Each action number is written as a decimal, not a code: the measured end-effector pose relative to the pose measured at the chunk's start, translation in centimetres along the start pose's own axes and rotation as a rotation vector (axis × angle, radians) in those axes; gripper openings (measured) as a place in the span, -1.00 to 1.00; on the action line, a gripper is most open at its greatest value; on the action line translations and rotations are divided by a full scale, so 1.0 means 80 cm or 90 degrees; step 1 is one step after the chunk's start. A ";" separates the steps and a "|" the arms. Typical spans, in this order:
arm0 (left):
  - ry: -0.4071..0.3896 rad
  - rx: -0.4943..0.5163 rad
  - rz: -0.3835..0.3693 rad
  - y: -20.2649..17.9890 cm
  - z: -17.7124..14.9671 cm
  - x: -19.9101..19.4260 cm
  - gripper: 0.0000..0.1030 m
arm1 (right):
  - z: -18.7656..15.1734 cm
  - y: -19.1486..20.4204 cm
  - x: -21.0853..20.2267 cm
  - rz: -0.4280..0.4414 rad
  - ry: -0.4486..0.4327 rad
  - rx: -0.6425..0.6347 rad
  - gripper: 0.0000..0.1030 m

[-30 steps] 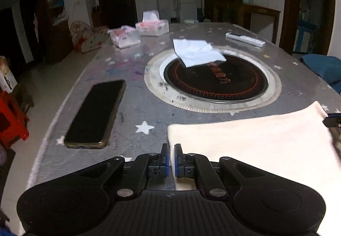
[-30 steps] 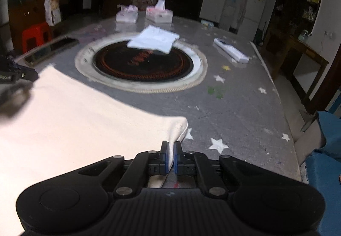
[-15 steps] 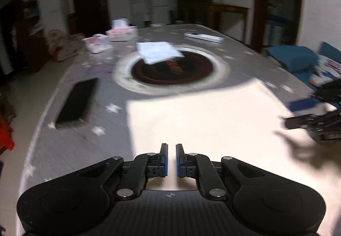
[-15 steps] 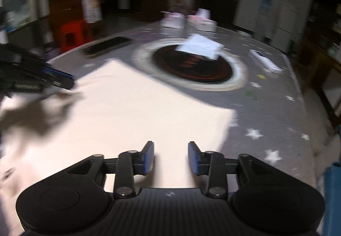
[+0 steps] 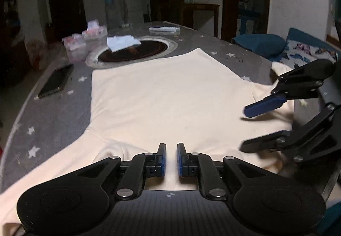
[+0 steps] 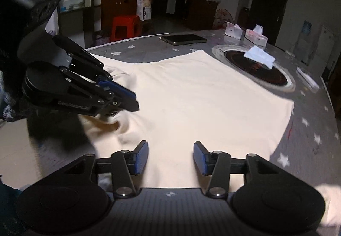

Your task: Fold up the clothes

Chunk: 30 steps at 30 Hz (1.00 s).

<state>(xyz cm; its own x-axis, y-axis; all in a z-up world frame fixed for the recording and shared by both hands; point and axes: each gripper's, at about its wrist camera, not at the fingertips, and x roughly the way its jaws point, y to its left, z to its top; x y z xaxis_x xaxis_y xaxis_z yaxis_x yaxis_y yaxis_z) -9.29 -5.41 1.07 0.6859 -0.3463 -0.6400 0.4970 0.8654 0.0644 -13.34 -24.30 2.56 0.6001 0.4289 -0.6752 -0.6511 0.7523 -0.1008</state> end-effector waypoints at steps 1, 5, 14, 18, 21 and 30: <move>0.000 -0.002 0.000 0.000 0.000 0.000 -0.75 | -0.005 -0.001 -0.005 -0.002 -0.002 0.014 -0.03; 0.001 -0.010 0.001 0.002 0.000 0.000 -0.72 | -0.017 -0.028 -0.027 -0.027 -0.017 0.096 -0.03; -0.005 -0.032 0.003 0.002 -0.003 -0.001 -0.68 | -0.033 -0.116 -0.024 -0.188 -0.017 0.244 -0.02; -0.007 -0.036 0.003 0.002 -0.004 0.000 -0.62 | -0.036 -0.143 -0.034 -0.243 -0.031 0.276 -0.02; -0.009 -0.038 0.004 0.001 -0.004 0.001 -0.56 | -0.040 -0.175 -0.032 -0.293 -0.017 0.310 -0.02; -0.016 -0.047 0.002 0.002 -0.006 0.000 -0.50 | -0.064 -0.250 -0.016 -0.357 0.050 0.423 -0.05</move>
<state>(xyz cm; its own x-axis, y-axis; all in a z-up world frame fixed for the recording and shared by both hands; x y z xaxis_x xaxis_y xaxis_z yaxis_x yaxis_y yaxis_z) -9.42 -5.08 0.73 0.7011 -0.3515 -0.6205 0.4551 0.8904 0.0098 -3.52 -42.47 1.70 0.7016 -0.1086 -0.7042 0.1503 0.9886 -0.0028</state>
